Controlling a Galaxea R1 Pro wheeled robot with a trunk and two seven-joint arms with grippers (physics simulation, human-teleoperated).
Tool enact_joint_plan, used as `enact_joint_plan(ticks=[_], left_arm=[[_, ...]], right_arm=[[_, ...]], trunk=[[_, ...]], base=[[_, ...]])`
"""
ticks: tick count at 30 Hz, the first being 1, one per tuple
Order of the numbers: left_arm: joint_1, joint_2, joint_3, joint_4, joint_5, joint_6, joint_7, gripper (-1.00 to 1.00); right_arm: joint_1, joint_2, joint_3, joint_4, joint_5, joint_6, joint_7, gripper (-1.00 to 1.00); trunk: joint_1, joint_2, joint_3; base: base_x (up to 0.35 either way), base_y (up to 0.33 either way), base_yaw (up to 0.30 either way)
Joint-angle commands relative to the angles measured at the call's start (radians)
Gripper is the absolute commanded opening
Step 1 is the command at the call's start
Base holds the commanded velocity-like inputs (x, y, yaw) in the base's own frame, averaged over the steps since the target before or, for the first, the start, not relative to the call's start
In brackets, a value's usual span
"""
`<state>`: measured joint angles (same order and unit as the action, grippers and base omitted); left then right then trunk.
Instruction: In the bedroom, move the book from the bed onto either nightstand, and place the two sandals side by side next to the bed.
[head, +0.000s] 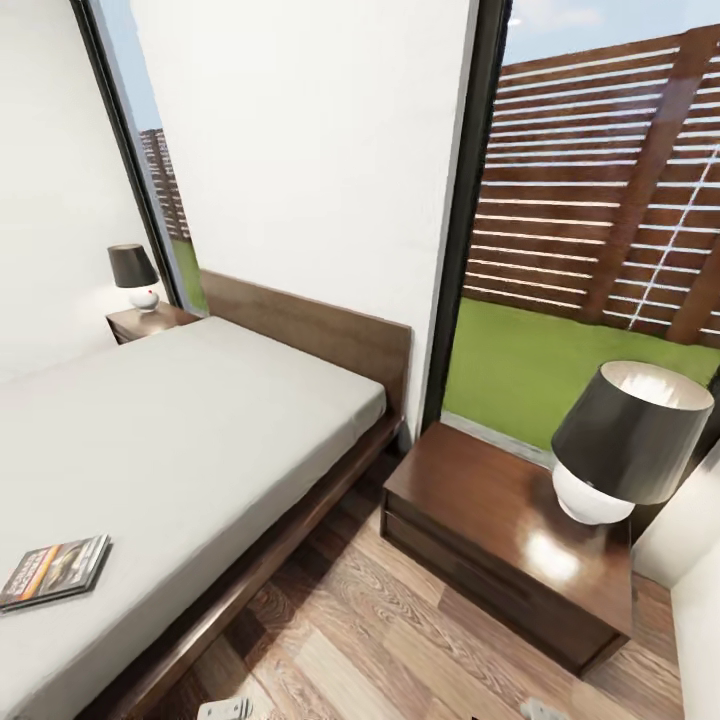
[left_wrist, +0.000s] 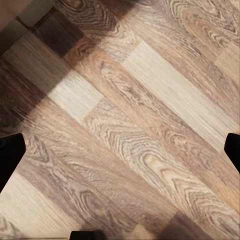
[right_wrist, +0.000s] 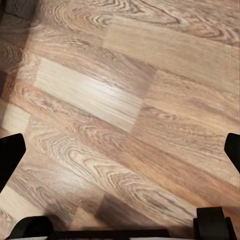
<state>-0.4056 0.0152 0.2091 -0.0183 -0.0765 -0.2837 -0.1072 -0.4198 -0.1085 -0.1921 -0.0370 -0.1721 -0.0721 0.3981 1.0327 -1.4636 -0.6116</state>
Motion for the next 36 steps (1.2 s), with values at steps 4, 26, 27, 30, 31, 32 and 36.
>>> enact_joint_plan(ticks=[4, 26, 27, 30, 31, 32, 36], left_arm=[[-0.001, 0.0, 0.009, 0.001, -0.007, -0.003, -0.002, 1.0], [-0.001, 0.0, 0.009, 0.001, -0.007, -0.003, -0.003, 1.0], [-0.001, 0.0, 0.009, 0.001, -0.007, -0.003, -0.003, 1.0], [-0.001, 0.0, 0.009, 0.001, -0.007, -0.003, -0.003, 1.0], [-0.001, 0.0, 0.009, 0.001, -0.007, -0.003, -0.003, 1.0], [-0.001, 0.0, 0.009, 0.001, -0.007, -0.003, -0.003, 1.0], [-0.001, 0.0, 0.009, 0.001, -0.007, -0.003, -0.003, 1.0]], right_arm=[[0.0, 0.0, -0.002, 0.002, -0.007, -0.002, 0.005, 1.0], [0.0, 0.0, -0.001, 0.002, -0.007, -0.002, 0.005, 1.0], [0.0, 0.0, -0.001, 0.002, -0.007, -0.002, 0.005, 1.0], [0.0, 0.0, -0.002, 0.002, -0.007, -0.002, 0.005, 1.0], [0.0, 0.0, -0.002, 0.002, -0.007, -0.002, 0.005, 1.0], [0.0, 0.0, -0.001, 0.002, -0.007, -0.002, 0.005, 1.0], [0.0, 0.0, -0.002, 0.002, -0.007, -0.002, 0.005, 1.0]], trunk=[[0.0, 0.0, -0.003], [0.0, 0.0, -0.014], [0.0, 0.0, -0.014], [0.0, 0.0, -0.016], [0.0, 0.0, -0.016], [0.0, 0.0, -0.017], [0.0, 0.0, -0.019]], base=[[0.046, -0.026, 0.272], [0.069, -0.058, 0.272], [0.0, 0.0, 0.272], [0.0, 0.0, 0.272], [0.0, 0.0, 0.272], [0.0, 0.0, 0.272], [0.023, 0.0, 0.272]])
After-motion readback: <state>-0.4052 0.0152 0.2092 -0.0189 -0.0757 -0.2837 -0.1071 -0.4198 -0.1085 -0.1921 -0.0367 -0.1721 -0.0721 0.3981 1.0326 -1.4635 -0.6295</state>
